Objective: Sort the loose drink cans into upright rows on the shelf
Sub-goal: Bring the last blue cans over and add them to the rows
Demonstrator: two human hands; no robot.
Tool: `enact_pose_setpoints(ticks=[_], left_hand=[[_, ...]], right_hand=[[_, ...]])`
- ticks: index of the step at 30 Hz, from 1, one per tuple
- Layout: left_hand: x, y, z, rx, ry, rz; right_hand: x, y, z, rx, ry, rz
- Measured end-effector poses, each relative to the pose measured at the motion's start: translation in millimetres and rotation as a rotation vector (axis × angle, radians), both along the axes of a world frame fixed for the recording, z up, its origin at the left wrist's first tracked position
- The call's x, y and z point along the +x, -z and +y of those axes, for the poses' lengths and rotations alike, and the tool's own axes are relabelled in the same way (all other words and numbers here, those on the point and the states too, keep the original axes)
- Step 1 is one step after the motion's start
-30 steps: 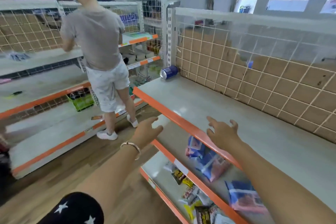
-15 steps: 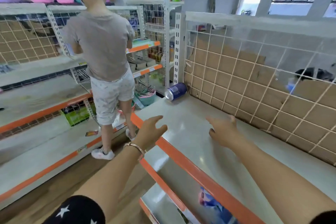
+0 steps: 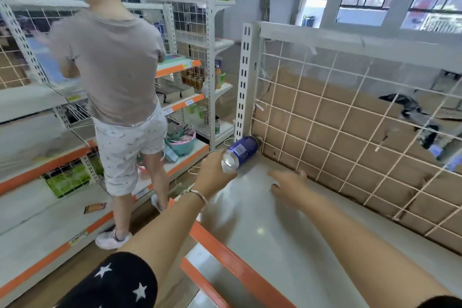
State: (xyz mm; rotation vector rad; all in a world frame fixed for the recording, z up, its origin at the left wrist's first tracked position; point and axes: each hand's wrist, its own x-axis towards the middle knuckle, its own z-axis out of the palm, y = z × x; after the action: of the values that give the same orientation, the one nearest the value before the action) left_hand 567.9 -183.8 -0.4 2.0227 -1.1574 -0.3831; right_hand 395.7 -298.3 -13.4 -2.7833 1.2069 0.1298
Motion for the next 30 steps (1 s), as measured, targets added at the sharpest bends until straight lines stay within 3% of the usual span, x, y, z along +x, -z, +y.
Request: enact_pose_setpoints(ticks=[4, 9, 13, 17, 21, 23, 26, 30], left_hand=[[21.1, 3.8, -37.9, 0.022, -0.024, -0.094], [31.4, 11.8, -67.3, 0.071, 0.039, 0.095], [19.4, 18.6, -65.6, -0.101, 0.134, 0.037], [11.8, 15.5, -52.3, -0.155, 0.382, 0.405], [6.7, 19.1, -53.1, -0.223, 0.079, 0.895], [9.2, 25.9, -54.3, -0.134, -0.009, 0.884], [8.7, 26.4, -55.7, -0.017, 0.085, 0.793], [0.9, 14.0, -52.1, -0.004, 0.11, 0.915]], right_hand=[[29.1, 4.5, -8.1, 0.189, 0.163, -0.243], [52.5, 13.3, -17.5, 0.409, 0.367, -0.542], [67.0, 8.3, -23.5, 0.593, 0.631, -0.737], [80.6, 11.4, -31.2, 0.697, 0.818, -0.831], [83.9, 12.5, -25.3, 0.679, 0.922, -0.921], [87.1, 10.0, -20.4, 0.725, 0.921, -0.978], [87.2, 8.7, -14.0, 0.841, 0.918, -0.976], [68.7, 6.6, 4.1, 0.898, 0.971, -1.001]])
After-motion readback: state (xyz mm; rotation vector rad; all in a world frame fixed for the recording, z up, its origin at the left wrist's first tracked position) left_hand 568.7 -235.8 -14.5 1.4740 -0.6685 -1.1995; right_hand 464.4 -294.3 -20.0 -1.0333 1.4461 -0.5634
